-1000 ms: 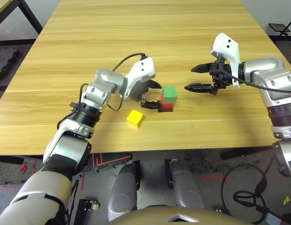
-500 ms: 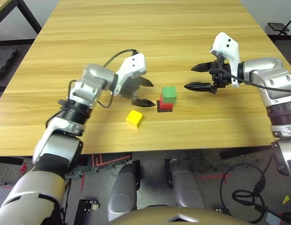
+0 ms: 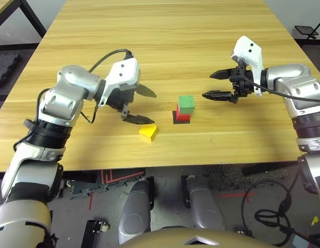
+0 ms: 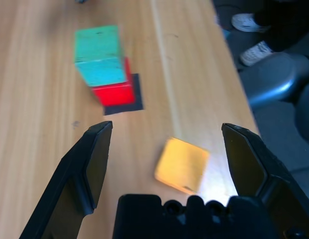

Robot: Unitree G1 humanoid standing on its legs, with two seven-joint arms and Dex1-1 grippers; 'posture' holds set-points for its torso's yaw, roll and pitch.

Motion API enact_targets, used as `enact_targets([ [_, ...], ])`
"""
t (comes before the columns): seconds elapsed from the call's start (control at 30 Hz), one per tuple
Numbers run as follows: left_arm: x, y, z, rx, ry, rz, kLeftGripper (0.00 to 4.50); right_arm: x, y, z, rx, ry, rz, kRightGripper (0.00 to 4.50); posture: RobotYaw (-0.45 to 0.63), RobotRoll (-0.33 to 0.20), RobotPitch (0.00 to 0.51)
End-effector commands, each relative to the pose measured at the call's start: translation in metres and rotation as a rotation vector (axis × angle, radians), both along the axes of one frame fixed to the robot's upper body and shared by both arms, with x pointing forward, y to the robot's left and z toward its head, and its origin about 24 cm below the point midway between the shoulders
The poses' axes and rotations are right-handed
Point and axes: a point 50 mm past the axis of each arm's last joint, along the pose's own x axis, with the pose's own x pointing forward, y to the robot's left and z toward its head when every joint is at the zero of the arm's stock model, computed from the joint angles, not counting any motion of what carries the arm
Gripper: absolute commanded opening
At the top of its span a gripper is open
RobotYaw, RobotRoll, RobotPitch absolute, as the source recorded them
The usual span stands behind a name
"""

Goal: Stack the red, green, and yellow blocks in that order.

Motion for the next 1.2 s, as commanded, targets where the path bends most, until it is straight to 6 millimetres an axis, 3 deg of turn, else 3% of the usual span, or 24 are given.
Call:
enact_targets([
  [0.03,-0.006,-0.002,-0.002,0.003,-0.052,-0.058,4.46,0.002,0.001,-0.001,-0.002,-0.004,-0.002,4.5,0.22,0.004,0.156],
  [0.43,-0.003,-0.002,-0.041,0.117,-0.154,-0.184,4.46,0.003,0.004,-0.002,0.007,-0.003,0.003,4.5,0.23,0.0,0.157],
  [1.03,0.024,-0.008,-0.067,0.144,-0.118,-0.172,4.46,0.0,0.003,-0.003,0.01,0.002,-0.004,4.5,0.2,-0.008,0.171],
  [1.1,0.025,-0.008,-0.066,0.142,-0.118,-0.171,4.08,0.0,0.002,-0.004,0.01,0.003,-0.008,4.5,0.2,-0.008,0.172],
  [1.2,0.026,-0.007,-0.065,0.139,-0.115,-0.168,3.17,0.0,0.002,-0.005,0.01,0.004,-0.01,4.5,0.2,-0.008,0.172],
])
